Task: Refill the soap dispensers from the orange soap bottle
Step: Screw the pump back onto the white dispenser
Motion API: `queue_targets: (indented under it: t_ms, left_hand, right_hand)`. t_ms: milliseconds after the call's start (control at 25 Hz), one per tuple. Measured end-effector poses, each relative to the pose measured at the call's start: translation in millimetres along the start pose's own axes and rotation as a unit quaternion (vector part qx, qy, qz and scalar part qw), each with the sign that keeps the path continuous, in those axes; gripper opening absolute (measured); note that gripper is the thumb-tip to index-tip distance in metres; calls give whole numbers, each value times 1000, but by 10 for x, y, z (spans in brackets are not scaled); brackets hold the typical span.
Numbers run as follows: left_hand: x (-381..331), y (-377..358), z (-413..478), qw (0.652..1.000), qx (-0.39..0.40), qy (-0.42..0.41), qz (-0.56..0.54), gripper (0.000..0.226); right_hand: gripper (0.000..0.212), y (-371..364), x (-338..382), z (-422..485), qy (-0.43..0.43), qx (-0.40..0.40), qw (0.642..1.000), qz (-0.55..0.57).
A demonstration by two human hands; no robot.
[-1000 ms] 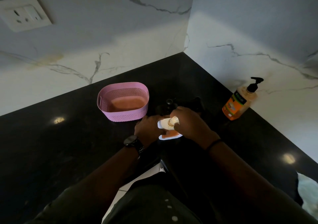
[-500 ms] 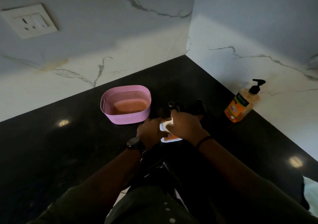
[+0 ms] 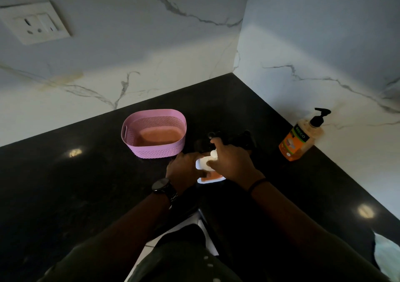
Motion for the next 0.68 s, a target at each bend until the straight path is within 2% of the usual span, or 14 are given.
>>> queue_targets:
  t_ms: [160, 280, 360, 520, 680]
  left_hand:
    - [-2, 19, 9, 1000, -3, 5, -9, 57]
    - [-29, 46, -31, 1000, 0, -1, -3, 57]
    - [-31, 48, -39, 1000, -1, -2, 6, 58]
    - [-28, 69, -26, 1000, 2, 6, 12, 61]
    - [-28, 73, 20, 1000, 10, 3, 17, 61]
  right_hand:
    - [83, -108, -23, -7, -13, -33, 998, 61]
    - [77, -187, 7, -1, -42, -83, 995, 44]
    - [79, -226, -6, 0, -63, -123, 989, 58]
    - [78, -249, -123, -40, -56, -97, 968, 223]
    - [82, -193, -142, -38, -66, -110, 973, 192]
Point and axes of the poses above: each hand's wrist, its own z-axis towards the middle knuckle, its own y-axis out of the back of the hand, x = y × z, the point moved 2 cm from there along z, towards the middle knuckle, and after that the axes turned 9 degrees about y, right-handed, at the moved point
